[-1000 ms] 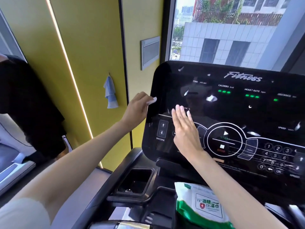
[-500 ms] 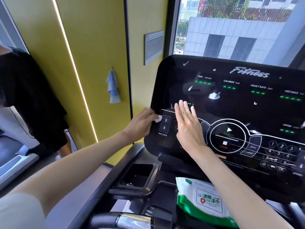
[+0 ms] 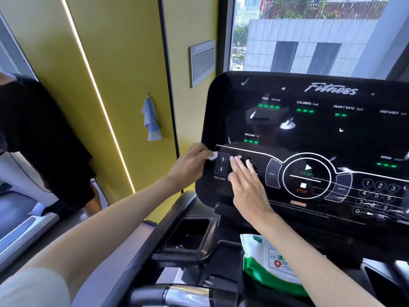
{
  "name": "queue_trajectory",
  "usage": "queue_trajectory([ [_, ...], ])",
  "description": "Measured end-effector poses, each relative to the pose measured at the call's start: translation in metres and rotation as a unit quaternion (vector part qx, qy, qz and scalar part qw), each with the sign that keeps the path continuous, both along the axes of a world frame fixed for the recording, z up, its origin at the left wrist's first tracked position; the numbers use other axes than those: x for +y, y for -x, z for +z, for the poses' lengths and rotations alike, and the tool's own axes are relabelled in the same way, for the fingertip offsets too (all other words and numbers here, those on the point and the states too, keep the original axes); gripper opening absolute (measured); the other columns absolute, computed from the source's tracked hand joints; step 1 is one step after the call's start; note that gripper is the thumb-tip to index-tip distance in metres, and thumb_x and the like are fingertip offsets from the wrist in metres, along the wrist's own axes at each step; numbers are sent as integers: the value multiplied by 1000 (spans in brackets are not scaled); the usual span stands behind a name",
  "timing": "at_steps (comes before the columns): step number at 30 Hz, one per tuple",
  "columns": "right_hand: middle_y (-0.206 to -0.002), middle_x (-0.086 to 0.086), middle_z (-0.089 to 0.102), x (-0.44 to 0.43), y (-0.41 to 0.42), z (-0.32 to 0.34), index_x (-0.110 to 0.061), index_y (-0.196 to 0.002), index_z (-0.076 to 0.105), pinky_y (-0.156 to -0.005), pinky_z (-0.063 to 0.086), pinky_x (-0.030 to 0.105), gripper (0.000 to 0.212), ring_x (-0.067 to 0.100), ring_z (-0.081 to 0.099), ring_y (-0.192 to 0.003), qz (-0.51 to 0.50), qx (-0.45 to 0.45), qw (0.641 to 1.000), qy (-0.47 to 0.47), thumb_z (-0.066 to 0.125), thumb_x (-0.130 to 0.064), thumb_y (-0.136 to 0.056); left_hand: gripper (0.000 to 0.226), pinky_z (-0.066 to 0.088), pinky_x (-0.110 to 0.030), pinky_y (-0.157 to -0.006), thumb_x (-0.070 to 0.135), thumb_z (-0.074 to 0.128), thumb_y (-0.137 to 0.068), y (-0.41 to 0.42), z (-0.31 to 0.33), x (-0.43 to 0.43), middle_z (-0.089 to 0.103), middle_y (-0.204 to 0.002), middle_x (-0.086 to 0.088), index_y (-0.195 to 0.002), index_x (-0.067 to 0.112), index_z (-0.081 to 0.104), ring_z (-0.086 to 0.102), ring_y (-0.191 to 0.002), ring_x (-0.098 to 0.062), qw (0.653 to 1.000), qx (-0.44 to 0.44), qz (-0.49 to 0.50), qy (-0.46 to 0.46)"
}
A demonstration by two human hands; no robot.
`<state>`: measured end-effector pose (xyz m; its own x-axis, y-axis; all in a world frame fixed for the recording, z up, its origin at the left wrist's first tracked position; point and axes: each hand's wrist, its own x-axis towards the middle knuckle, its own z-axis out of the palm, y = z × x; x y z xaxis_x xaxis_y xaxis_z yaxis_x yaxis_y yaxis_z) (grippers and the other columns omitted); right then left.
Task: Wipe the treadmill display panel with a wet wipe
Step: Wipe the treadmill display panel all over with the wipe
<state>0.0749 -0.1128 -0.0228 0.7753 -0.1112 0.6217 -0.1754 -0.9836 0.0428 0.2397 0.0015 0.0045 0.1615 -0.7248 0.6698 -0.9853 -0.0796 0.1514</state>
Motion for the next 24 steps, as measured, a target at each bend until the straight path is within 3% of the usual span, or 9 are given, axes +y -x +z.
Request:
queue_trajectory([
  [4,-131,28,50,3,-1,0,-1,-80,56,-111,28,48,43,38,42,-129,3,-21,1000,6,16,11,-81,18,46,-32,-72,-9,49,-86,-4,19,-17,56,-88,-17,-97,-3,62,52,-80,-28,996,17,41,78],
  [9,-131,29,49,0,2,-3,2,-81,58,-106,35,51,68,38,43,-128,14,-22,999,27,-9,2,-91,26,48,-38,-68,-16,49,-78,14,-35,14,56,-92,-14,-95,-1,61,52,-82,-27,1000,8,10,6],
  [11,-131,30,49,0,1,-3,2,-81,58,-106,35,51,68,39,43,-127,8,-16,999,27,-9,1,-92,24,50,-40,-67,-12,47,-80,10,-27,12,56,-92,-14,-97,1,60,53,-83,-27,1000,18,3,-13],
  [14,-132,31,48,2,-1,-7,1,-81,56,-105,36,52,62,40,41,-128,5,-14,1000,18,-5,4,-91,22,48,-38,-69,-3,42,-87,-5,7,-4,54,-91,-15,-97,-2,61,54,-81,-28,996,52,47,48],
  [17,-136,31,43,4,-3,-8,0,-82,55,-108,33,51,45,40,36,-132,1,-2,1000,8,12,11,-85,19,46,-35,-67,-7,44,-87,-10,16,-10,53,-88,-16,-96,-4,61,52,-77,-27,993,47,80,79],
  [22,-145,29,32,11,10,-17,-1,-94,55,-112,25,47,39,36,24,-139,18,11,1000,17,19,9,-83,26,50,-39,-71,-14,45,-80,14,-44,31,56,-93,-14,-95,-3,62,52,-86,-23,999,16,11,-50],
  [24,-145,29,32,15,18,-26,-1,-98,55,-113,24,46,37,35,24,-139,32,15,999,21,23,11,-82,28,50,-38,-71,-17,49,-78,9,-36,33,57,-94,-14,-97,-1,64,51,-87,-20,997,27,5,-72],
])
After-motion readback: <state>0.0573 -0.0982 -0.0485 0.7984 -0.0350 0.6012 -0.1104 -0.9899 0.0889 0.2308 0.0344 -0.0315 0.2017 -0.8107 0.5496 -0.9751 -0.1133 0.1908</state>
